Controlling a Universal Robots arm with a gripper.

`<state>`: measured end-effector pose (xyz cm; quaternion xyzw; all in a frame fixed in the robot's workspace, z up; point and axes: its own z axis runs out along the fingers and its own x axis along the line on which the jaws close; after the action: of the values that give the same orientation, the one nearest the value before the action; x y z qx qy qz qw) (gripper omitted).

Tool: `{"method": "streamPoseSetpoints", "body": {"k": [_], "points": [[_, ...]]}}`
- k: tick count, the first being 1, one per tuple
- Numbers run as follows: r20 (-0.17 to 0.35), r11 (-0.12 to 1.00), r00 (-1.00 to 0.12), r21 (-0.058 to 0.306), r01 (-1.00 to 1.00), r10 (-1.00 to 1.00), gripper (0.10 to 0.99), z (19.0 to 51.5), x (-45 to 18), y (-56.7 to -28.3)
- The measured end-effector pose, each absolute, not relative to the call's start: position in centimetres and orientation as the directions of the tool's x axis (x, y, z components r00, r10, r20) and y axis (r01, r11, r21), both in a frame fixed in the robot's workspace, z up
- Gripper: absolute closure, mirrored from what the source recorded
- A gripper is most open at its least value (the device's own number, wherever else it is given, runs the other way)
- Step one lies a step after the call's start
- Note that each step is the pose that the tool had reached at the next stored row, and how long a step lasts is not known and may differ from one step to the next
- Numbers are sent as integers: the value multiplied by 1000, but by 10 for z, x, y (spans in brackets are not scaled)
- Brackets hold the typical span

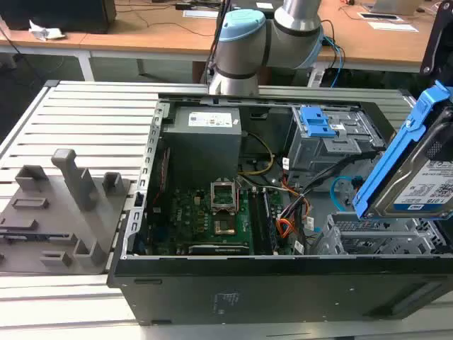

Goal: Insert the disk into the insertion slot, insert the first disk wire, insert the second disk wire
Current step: 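Insert the disk into the insertion slot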

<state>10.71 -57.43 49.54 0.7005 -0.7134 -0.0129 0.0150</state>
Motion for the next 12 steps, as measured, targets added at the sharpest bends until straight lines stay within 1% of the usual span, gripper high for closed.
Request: {"method": "streamPoseSetpoints", "body": {"k": [12], "points": [[3, 18, -18, 39, -999, -1000, 722, 460, 107, -574]]}}
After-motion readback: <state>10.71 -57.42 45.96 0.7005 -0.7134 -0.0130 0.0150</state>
